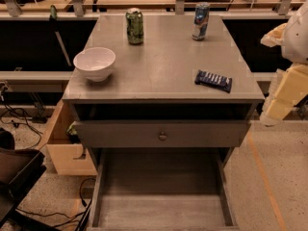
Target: Move rxbar blueberry near green can
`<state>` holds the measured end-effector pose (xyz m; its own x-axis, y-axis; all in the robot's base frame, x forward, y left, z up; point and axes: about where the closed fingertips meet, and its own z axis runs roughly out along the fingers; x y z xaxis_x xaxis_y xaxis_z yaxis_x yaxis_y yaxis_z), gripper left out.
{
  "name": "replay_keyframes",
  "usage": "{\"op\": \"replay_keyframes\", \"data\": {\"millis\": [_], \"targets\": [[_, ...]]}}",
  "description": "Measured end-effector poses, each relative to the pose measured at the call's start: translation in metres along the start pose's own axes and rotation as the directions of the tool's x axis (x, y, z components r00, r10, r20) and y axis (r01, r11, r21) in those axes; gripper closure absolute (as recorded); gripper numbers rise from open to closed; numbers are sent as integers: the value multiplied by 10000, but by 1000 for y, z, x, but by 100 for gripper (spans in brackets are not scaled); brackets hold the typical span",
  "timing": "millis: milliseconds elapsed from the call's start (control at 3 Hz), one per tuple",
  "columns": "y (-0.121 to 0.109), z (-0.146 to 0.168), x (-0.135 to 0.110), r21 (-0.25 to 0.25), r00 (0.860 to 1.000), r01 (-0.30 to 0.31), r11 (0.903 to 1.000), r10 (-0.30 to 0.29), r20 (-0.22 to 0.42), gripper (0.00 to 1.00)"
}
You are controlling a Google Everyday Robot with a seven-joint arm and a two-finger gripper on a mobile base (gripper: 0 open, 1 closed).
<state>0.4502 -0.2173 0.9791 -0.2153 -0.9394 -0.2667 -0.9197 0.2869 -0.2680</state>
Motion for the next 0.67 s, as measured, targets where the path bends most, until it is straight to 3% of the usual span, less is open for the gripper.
{"op": "replay_keyframes", "data": {"millis": [333,667], "targets": [[-37,13,3,282,9818,-634,9976,573,1811,0],[-70,39,-9,109,9257,-1174,9930,1054,3633,0]]}}
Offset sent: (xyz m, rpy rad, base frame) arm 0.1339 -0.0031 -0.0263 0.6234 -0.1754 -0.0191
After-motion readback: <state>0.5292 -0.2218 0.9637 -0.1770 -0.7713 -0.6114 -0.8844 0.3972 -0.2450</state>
